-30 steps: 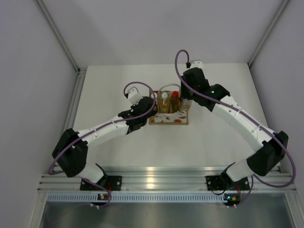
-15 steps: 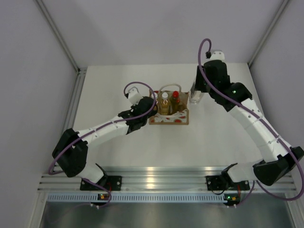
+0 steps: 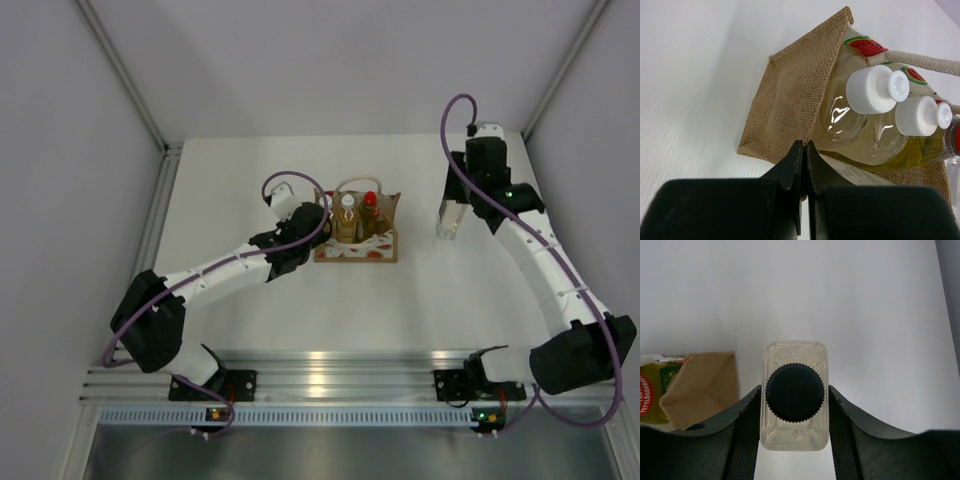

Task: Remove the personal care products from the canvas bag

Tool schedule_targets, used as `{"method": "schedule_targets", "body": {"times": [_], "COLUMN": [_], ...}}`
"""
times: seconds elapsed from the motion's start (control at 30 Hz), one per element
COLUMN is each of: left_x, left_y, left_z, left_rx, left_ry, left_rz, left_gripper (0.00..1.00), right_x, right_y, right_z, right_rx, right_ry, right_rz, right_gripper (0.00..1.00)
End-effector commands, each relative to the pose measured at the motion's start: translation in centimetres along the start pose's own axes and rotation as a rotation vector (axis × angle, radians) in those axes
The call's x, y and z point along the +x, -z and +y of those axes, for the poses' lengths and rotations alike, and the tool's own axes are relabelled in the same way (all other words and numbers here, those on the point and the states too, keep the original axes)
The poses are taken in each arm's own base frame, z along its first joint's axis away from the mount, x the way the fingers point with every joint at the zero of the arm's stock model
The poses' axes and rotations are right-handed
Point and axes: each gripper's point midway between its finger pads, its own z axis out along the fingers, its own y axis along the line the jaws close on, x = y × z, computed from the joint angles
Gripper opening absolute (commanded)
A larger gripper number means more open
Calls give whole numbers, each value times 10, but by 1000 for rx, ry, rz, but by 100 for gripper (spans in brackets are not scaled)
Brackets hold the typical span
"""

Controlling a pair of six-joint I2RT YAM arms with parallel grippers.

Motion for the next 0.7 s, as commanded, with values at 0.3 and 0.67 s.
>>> {"method": "schedule_targets", "body": {"times": [0.3,0.67], "left_x": [29,32], "left_y": [3,2], "left_z": [5,7], "left_rx": [-3,-5], "left_ry": [-75,-81], "left_rz": [119,129], "left_gripper": [0,0], "right_x": [-17,32], "right_y": [-52,-79], "right_z": [9,3], "right_rx": [-93,-44], "right_ry": [-9,-10], "right_rz": [-282,-186], "right_gripper": [0,0]}}
